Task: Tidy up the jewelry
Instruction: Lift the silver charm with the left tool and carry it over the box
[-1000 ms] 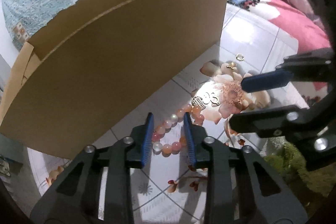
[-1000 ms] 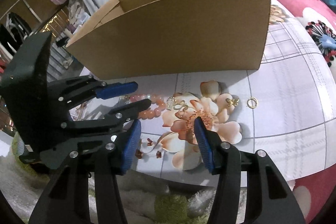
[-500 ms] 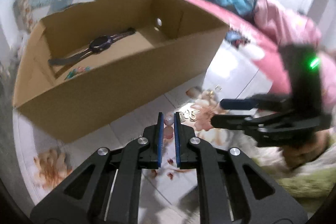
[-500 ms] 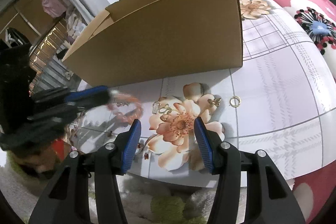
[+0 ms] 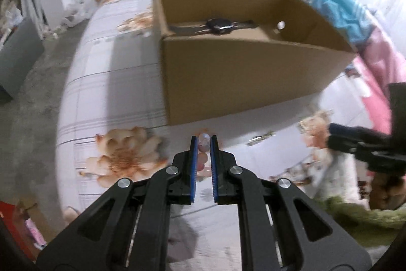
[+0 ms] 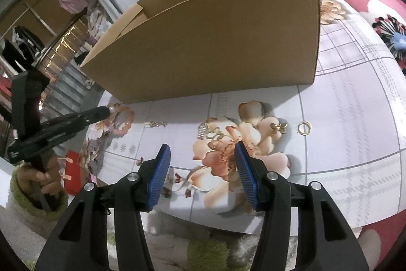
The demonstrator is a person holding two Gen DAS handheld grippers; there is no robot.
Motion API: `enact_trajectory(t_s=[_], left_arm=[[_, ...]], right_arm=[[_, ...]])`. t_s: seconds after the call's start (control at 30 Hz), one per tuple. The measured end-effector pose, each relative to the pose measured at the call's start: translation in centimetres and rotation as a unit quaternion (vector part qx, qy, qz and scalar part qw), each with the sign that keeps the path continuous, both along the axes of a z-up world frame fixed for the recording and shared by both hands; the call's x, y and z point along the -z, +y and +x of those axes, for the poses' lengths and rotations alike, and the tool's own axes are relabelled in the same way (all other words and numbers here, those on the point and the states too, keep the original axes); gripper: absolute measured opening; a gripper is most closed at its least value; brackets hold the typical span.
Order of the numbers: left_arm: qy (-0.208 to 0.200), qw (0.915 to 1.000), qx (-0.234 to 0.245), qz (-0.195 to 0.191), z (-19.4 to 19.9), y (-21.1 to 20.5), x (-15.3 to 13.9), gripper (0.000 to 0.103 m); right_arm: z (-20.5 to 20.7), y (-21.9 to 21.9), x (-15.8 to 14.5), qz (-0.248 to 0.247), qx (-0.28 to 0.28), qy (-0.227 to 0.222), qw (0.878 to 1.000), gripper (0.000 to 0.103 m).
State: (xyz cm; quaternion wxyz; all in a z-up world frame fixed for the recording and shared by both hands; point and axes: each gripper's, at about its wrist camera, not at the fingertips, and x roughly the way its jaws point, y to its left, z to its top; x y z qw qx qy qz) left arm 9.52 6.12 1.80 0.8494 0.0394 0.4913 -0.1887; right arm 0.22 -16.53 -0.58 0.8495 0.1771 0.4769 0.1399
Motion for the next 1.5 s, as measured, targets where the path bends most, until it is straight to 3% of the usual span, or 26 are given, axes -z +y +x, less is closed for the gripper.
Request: enact_trajectory(t_s=[0.1,0.2,0.33,0.53,0.67,0.77,0.83,0.9,0.97,1.13,1.5], left_arm=[[-0.018,0.9997,0.0,0.017,-0.2,0.0,-0.3,0.023],[-0.043,0.9986,0.026,0.015,-0.9,-0.8,-1.2,0.027],[-0.038,0.996,0.079,0.016,-1.2,-3.4,-0.7,0.028],[-0.025,0.9859,0.154,0.062,-1.3,-7.6,1.8,0.028],[-0.018,0.9829,0.165,0.079,-0.7,-8.4,2.8,0.028],[-0.016,0.9832,0.167,0.071,-0.4,-8.5,3.0,0.027],[-0.018,0.9821,0.174,0.07,-0.5,-8.6,3.0,0.021],[-0.019,0.9792,0.189,0.069,-0.9,-8.8,3.0,0.006],[-0.019,0.9772,0.2,0.069,-1.3,-9.2,3.0,0.003],[-0.02,0.9798,0.194,0.044,-2.3,-8.9,2.4,0.002],[-0.058,0.985,0.151,-0.06,-3.3,-6.6,-1.9,0.002]], right_arm=[[0.1,0.2,-0.1,-0.002,0.001,0.0,1.0,0.051],[0.2,0.3,-0.1,-0.002,-0.002,0.002,1.0,0.051],[0.5,0.9,0.1,-0.002,-0.01,0.004,1.0,0.051],[0.5,1.3,-0.2,-0.006,-0.019,-0.001,1.0,0.051],[0.6,1.2,-0.2,-0.007,-0.017,-0.003,1.0,0.051],[0.8,1.0,0.0,-0.005,-0.014,-0.002,1.0,0.051],[0.7,0.9,0.1,-0.003,-0.013,-0.001,1.0,0.051],[0.6,0.8,0.2,-0.002,-0.012,0.0,1.0,0.051],[0.6,0.6,0.2,-0.001,-0.011,0.0,1.0,0.051],[0.4,0.2,0.2,0.002,-0.005,-0.001,1.0,0.051],[-0.1,0.6,-0.2,-0.002,-0.016,-0.014,1.0,0.051]])
